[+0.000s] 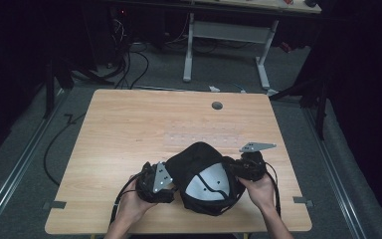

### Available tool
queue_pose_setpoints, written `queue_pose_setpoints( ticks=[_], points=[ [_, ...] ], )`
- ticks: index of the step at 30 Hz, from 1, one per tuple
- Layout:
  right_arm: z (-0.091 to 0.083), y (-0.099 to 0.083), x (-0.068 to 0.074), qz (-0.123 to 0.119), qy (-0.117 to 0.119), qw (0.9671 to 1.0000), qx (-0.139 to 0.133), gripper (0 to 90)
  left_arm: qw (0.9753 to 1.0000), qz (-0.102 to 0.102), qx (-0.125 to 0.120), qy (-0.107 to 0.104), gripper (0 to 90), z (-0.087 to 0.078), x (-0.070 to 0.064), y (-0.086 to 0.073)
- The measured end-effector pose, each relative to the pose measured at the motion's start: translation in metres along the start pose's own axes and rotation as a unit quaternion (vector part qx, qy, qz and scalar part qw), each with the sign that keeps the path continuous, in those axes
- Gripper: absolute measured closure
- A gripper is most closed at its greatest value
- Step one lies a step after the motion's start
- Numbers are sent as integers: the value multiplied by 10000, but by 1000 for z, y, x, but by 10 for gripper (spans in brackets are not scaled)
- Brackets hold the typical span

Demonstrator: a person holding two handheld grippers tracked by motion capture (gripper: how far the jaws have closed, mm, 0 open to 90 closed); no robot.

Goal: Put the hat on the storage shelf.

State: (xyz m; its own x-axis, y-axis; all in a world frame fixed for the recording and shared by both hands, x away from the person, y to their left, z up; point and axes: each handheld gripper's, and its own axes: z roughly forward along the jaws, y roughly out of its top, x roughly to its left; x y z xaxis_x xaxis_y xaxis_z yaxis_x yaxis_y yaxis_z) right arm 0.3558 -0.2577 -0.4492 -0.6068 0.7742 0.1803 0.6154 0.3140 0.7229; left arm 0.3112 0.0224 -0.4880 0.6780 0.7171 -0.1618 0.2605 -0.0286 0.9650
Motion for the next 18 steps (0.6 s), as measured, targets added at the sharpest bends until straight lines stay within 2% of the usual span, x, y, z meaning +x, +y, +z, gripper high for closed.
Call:
queue_pose_setpoints(
  ticks=[5,18],
  points=[
    [0,2,1,1,-20,10000,37,799,9999,115,17,-37,228,-1,0,0],
    [0,3,2,7,89,9999,99,799,9999,92,13,-57,255,-2,0,-2]
  ],
)
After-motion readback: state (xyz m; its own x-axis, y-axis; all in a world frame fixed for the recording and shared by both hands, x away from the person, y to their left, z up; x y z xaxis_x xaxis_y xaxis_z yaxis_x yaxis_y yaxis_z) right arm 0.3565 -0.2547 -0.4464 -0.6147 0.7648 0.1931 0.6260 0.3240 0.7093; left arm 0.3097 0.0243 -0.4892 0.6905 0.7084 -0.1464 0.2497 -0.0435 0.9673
